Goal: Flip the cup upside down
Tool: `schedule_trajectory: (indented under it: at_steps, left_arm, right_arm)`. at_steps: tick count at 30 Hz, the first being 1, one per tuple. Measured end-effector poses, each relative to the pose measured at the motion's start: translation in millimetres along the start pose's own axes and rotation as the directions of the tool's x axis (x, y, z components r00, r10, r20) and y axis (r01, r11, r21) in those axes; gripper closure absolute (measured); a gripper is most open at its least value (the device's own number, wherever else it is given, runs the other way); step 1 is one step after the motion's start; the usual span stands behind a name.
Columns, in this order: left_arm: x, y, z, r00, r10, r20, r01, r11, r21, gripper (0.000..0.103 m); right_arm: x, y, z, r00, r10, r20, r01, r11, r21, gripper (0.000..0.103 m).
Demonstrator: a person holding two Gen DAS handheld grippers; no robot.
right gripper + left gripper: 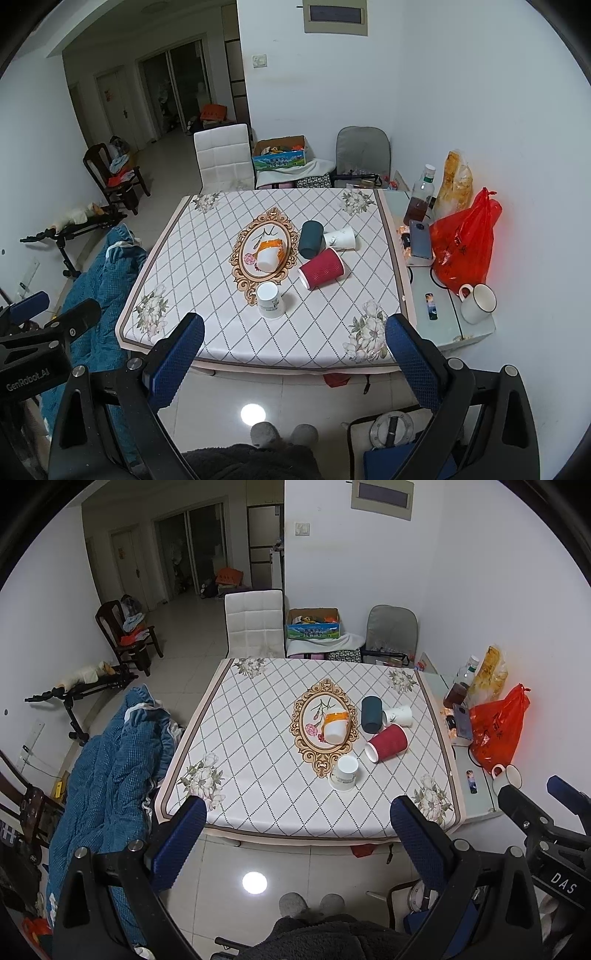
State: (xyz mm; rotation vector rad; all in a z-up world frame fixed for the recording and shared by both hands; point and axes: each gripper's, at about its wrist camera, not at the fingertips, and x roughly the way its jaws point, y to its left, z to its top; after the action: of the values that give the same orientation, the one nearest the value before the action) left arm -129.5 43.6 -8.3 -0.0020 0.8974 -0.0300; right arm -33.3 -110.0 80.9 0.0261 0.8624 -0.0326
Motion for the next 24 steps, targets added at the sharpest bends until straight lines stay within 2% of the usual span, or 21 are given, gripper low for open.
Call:
schedule_trajectory:
  at_steps: [24]
  left_arm:
    - [-1.5, -4.3, -1.4, 1.000, -0.004, -0.002, 0.004, 1.000, -0.005, 0.001]
  right_arm:
    - [4.9, -5.8, -3.8, 1.000, 0.010, -0.021, -0.009, 0.999, 0.032, 0.003]
